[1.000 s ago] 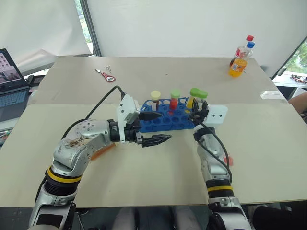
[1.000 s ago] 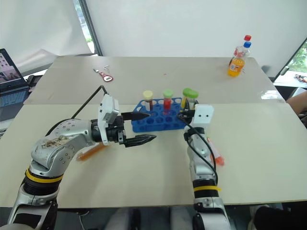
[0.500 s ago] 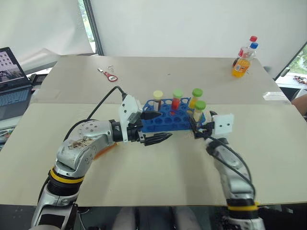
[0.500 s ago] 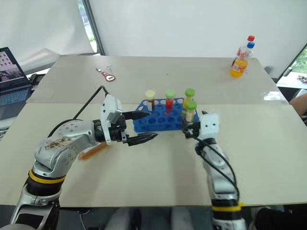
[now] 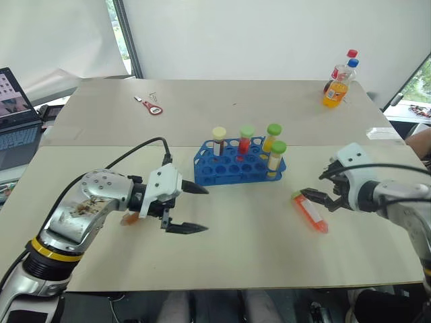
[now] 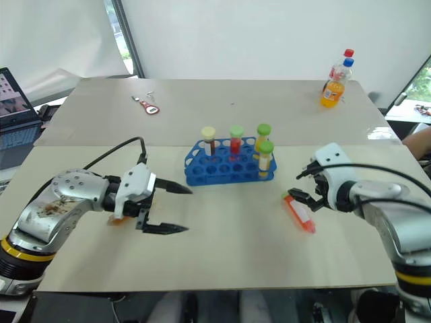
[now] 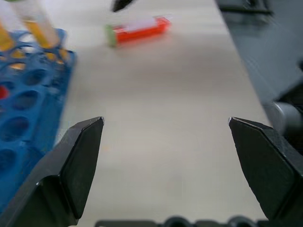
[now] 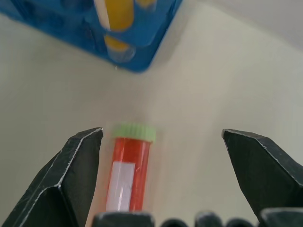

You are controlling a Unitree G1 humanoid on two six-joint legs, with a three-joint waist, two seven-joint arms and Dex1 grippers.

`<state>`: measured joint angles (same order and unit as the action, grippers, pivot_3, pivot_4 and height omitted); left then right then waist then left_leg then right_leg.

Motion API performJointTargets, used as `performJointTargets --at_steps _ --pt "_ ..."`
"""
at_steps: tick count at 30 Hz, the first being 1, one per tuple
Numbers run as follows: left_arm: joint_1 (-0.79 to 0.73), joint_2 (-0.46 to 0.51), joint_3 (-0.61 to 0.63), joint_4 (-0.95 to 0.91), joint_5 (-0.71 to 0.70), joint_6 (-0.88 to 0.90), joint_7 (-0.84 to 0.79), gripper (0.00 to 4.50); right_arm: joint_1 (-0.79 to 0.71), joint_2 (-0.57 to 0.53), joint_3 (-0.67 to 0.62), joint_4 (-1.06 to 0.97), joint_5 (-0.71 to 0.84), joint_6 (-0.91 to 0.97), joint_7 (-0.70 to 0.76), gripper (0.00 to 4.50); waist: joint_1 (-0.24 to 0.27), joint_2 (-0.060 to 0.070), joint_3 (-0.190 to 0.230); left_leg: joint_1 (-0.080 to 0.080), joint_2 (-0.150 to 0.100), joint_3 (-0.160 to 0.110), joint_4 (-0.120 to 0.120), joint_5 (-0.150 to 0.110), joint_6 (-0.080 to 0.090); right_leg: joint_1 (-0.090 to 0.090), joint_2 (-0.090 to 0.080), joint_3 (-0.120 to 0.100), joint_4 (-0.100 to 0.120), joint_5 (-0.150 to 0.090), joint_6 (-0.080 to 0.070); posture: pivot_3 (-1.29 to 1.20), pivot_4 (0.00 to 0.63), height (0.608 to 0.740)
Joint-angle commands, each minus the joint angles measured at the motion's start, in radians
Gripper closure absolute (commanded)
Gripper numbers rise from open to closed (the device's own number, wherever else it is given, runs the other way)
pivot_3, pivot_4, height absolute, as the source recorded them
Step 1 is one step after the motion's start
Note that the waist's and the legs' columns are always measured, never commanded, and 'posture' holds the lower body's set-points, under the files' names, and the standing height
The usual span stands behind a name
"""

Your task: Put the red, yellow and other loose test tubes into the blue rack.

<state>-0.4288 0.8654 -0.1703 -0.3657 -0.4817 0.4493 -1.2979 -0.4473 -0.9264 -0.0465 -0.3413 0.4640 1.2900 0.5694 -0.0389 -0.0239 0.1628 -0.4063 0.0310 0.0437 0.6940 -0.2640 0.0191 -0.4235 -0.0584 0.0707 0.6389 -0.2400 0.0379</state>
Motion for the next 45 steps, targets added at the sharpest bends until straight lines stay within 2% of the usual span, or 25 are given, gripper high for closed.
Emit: performJointTargets --at_steps 1,6,11,15,19,22,25,28,31,34,37,40,45 --pt "0.008 0.021 0.02 -0.071 -0.041 -0.025 -0.057 0.0 -0.104 -0.021 0.074 0.112 0.01 0.088 0.044 0.05 0.006 0.0 0.0 0.0 0.0 0.001 0.0 0.0 0.0 0.0 0.0 0.0 0.0 0.0 0.0 0.0 0.15 0.74" --pt "0.035 0.016 0.011 -0.091 0.004 -0.074 -0.043 0.0 -0.209 -0.041 0.216 0.238 -0.009 0.107 0.116 0.05 0.02 0.0 0.0 -0.002 0.0 0.002 0.0 -0.001 0.001 -0.001 0.0 0.0 -0.001 0.0 0.001 0.0 0.15 0.74" --pt "0.066 0.004 0.011 -0.133 0.006 -0.066 -0.005 0.0 -0.254 -0.056 0.324 0.271 -0.011 0.131 0.179 0.05 0.025 0.0 0.0 -0.003 0.0 0.002 0.001 -0.001 0.001 -0.001 0.0 -0.001 -0.001 0.0 0.001 0.0 0.15 0.74" --pt "0.08 0.001 0.006 -0.147 0.014 -0.066 0.014 0.0 -0.259 -0.054 0.358 0.276 -0.017 0.136 0.195 1.18 0.026 0.0 0.0 -0.003 0.0 0.002 0.001 -0.001 0.001 -0.001 0.0 -0.001 -0.001 0.0 0.001 0.0 0.15 0.74" --pt "0.079 -0.001 -0.002 -0.146 0.019 -0.067 0.023 0.0 -0.251 -0.055 0.355 0.257 -0.013 0.143 0.205 2.61 0.026 0.0 0.0 -0.002 0.0 0.002 0.001 -0.001 0.001 -0.001 0.0 -0.001 0.0 0.0 0.001 0.0 0.15 0.74" --pt "0.079 -0.003 -0.003 -0.139 0.021 -0.07 0.022 0.0 -0.245 -0.052 0.335 0.24 -0.003 0.158 0.205 3.49 0.026 0.0 0.0 -0.002 0.0 0.002 0.001 -0.001 0.001 -0.001 0.0 -0.001 0.0 0.0 0.001 0.0 0.15 0.74" --pt "0.081 -0.001 0.013 -0.113 0.021 -0.066 0.027 0.0 -0.229 -0.075 0.27 0.167 0.033 0.168 0.219 3.5 0.027 0.0 0.0 -0.002 0.0 0.002 0.001 -0.001 0.001 -0.001 0.0 -0.001 0.0 0.0 0.001 0.0 0.15 0.74" --pt "0.085 -0.006 0.052 -0.078 0.009 -0.058 0.054 0.0 -0.214 -0.048 0.145 0.055 0.113 0.205 0.234 3.5 0.026 0.0 0.0 -0.003 0.0 0.001 0.001 -0.001 0.001 -0.002 0.0 -0.001 0.0 0.0 0.001 0.0 0.15 0.74" --pt "0.094 -0.012 0.084 -0.056 -0.009 -0.05 0.076 0.0 -0.195 0.062 0.022 -0.044 0.159 0.211 0.182 3.5 0.022 0.0 0.0 -0.002 0.001 -0.004 0.001 -0.001 0.001 -0.002 0.0 -0.001 0.001 0.0 0.001 0.0 0.15 0.74" --pt "0.097 -0.035 0.124 -0.04 -0.044 -0.026 0.112 0.0 -0.157 0.23 -0.077 -0.13 0.153 0.127 0.079 3.5 0.023 0.0 0.0 -0.001 0.001 -0.005 0.001 -0.001 0.001 -0.001 0.001 -0.001 0.002 0.0 0.001 0.0 0.15 0.74" --pt "0.097 -0.055 0.152 -0.028 -0.056 -0.015 0.142 0.0 -0.084 0.403 -0.103 -0.189 0.115 -0.097 -0.005 3.5 0.025 0.0 0.0 -0.002 0.001 -0.006 0.001 -0.001 0.001 -0.002 0.001 -0.001 0.002 0.0 0.001 0.0 0.15 0.74" --pt "0.098 -0.047 0.162 -0.02 -0.06 -0.002 0.144 0.0 -0.056 0.587 -0.065 -0.147 -0.007 -0.378 -0.155 3.5 0.025 0.0 0.0 -0.003 0.0 -0.006 0.002 -0.001 0.001 -0.002 0.0 -0.001 0.003 0.0 0.001 0.0 0.15 0.74" --pt "0.081 -0.04 0.162 -0.028 -0.069 0.039 0.142 0.0 -0.03 0.673 0.055 -0.031 -0.2 -0.727 -0.224 3.5 0.025 0.0 0.0 -0.003 -0.001 -0.005 0.002 0.0 0.0 -0.002 -0.001 -0.002 0.003 0.0 0.001 0.0 0.15 0.74"
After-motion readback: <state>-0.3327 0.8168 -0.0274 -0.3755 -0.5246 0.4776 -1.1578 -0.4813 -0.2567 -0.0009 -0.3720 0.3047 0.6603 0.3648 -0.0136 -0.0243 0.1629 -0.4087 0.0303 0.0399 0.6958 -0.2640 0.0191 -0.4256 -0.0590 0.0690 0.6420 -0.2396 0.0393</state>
